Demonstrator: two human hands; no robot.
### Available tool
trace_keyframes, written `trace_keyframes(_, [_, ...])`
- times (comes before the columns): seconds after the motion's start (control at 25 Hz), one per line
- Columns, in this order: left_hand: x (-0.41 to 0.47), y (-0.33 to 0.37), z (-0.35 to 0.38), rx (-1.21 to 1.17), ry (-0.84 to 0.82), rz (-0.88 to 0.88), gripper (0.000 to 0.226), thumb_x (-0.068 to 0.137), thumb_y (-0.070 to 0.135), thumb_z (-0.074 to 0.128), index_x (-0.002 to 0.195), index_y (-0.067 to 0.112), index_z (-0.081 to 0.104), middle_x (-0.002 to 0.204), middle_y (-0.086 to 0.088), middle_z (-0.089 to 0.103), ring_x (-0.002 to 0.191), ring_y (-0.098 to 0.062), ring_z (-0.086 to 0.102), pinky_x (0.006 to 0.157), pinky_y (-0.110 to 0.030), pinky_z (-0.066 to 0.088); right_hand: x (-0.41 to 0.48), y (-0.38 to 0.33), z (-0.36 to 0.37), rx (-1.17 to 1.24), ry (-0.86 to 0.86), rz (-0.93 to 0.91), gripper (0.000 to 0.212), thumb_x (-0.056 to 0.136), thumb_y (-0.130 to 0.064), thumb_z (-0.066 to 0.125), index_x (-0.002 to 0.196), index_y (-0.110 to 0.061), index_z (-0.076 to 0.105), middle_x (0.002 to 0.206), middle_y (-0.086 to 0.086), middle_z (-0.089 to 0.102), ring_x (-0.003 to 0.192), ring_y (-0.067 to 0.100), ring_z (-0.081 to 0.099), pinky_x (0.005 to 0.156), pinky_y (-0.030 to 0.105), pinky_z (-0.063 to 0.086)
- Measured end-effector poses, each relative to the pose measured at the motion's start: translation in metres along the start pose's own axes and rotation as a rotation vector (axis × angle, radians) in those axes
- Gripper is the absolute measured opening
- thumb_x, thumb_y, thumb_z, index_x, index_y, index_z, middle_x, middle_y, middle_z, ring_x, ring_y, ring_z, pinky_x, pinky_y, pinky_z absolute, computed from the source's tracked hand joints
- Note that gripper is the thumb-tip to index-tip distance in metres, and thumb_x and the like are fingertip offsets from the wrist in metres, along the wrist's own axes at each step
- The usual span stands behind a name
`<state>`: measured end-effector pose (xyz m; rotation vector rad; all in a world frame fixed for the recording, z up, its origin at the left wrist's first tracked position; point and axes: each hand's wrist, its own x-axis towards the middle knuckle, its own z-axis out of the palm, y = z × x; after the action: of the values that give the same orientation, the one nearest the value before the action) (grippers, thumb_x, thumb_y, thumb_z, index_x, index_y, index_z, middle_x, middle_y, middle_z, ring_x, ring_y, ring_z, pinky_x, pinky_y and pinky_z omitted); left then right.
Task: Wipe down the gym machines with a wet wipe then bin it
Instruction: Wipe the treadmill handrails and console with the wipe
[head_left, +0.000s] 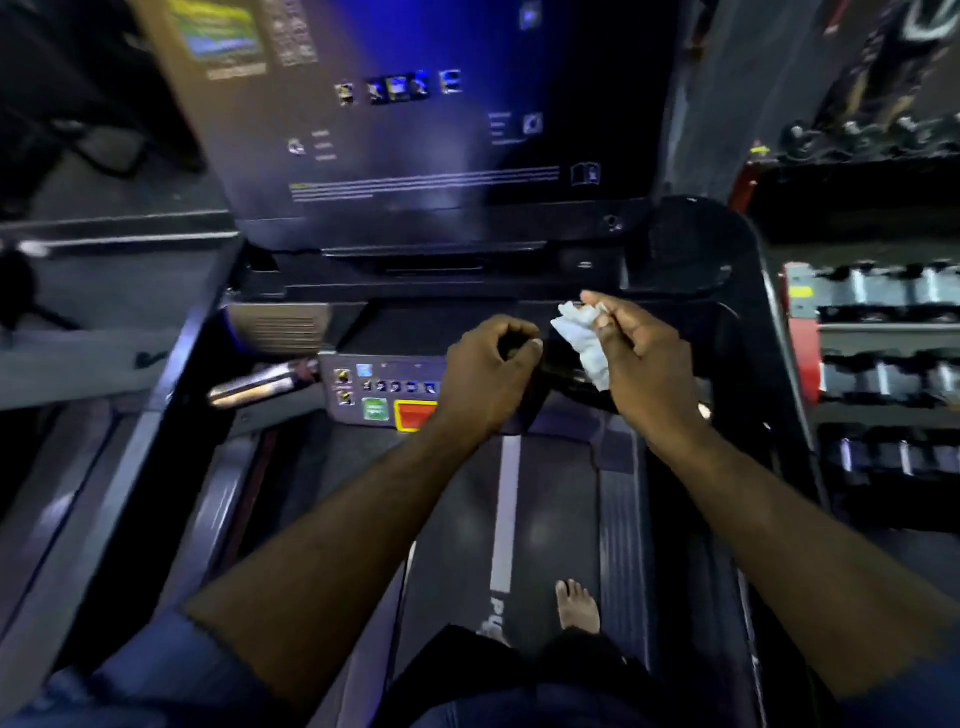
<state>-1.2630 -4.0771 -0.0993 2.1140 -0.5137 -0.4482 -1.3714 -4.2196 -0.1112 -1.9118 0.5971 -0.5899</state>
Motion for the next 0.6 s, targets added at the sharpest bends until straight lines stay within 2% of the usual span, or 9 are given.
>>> trace_keyframes(0.08, [0.000,-0.008,-0.031,0.044,0.085,0.005,0.014,0.094,0.020,0.072,0.107,0.017,0.077,0.098,0.009,0.076,0.088,-0.001,0.068,0.080,-0.008,0.048,0.009,-0.018,0.027,-0.027,0.001,-0.095,0.029,0.109,-0.019,0.052,0.132,-0.018,0.070,0.127,-0.014,0.068,0.112,-0.021,0.056,0.100,0.002,0.036])
trace_keyframes(0.16, [0.003,-0.022,-0.062,0.074,0.144,-0.013,0.017,0.095,0.020,0.073,0.111,0.017,0.076,0.102,0.011,0.074,0.093,-0.002,0.068,0.081,-0.005,0.045,0.021,-0.034,0.055,-0.069,-0.043,-0.199,0.029,0.109,-0.017,0.053,0.132,-0.016,0.069,0.128,-0.011,0.069,0.114,-0.012,0.058,0.100,0.002,0.037])
trace_keyframes(0.2, [0.005,-0.033,-0.078,0.083,0.162,-0.025,0.019,0.094,0.019,0.073,0.113,0.016,0.075,0.104,0.011,0.073,0.097,-0.005,0.069,0.082,-0.005,0.044,0.028,-0.039,0.071,-0.119,-0.143,-0.238,0.030,0.108,-0.016,0.054,0.134,-0.017,0.068,0.128,-0.008,0.070,0.114,-0.006,0.061,0.100,0.004,0.039])
trace_keyframes(0.28, [0.010,-0.054,-0.108,0.129,0.156,-0.039,0.027,0.093,0.018,0.074,0.119,0.013,0.073,0.111,0.008,0.072,0.104,-0.010,0.068,0.083,-0.005,0.042,0.037,-0.042,0.104,-0.353,-0.470,-0.273,0.037,0.107,-0.023,0.056,0.143,-0.028,0.062,0.137,-0.001,0.068,0.121,0.013,0.065,0.105,0.018,0.044])
trace_keyframes(0.32, [0.013,-0.063,-0.121,0.175,0.150,-0.037,0.032,0.092,0.018,0.075,0.123,0.012,0.072,0.116,0.005,0.072,0.107,-0.012,0.067,0.085,-0.009,0.042,0.038,-0.041,0.117,-0.489,-0.635,-0.295,0.044,0.106,-0.032,0.057,0.149,-0.034,0.054,0.149,-0.001,0.060,0.133,0.018,0.058,0.111,0.026,0.043])
trace_keyframes(0.4, [0.017,-0.086,-0.148,0.239,0.128,-0.029,0.042,0.088,0.019,0.078,0.128,0.009,0.069,0.119,0.001,0.070,0.109,-0.014,0.065,0.087,-0.016,0.042,0.043,-0.043,0.149,-0.630,-0.820,-0.378,0.060,0.105,-0.047,0.054,0.160,-0.036,0.035,0.167,-0.011,0.034,0.154,0.008,0.029,0.124,0.029,0.027])
trace_keyframes(0.52, [0.027,-0.127,-0.183,0.260,0.091,-0.007,0.050,0.075,0.020,0.082,0.121,0.010,0.065,0.113,-0.002,0.071,0.103,-0.020,0.067,0.087,-0.034,0.054,0.051,-0.072,0.198,-0.652,-0.941,-0.436,0.069,0.106,-0.053,0.048,0.165,-0.033,0.018,0.171,-0.017,0.015,0.152,-0.007,0.008,0.123,0.019,0.013])
trace_keyframes(0.6, [0.040,-0.151,-0.201,0.331,0.016,-0.010,0.050,0.070,0.024,0.080,0.113,0.012,0.059,0.107,-0.007,0.071,0.099,-0.029,0.070,0.082,-0.042,0.056,0.058,-0.085,0.228,-0.655,-0.995,-0.381,0.075,0.105,-0.059,0.044,0.166,-0.034,0.008,0.170,-0.021,0.004,0.151,-0.010,-0.001,0.126,0.023,0.008])
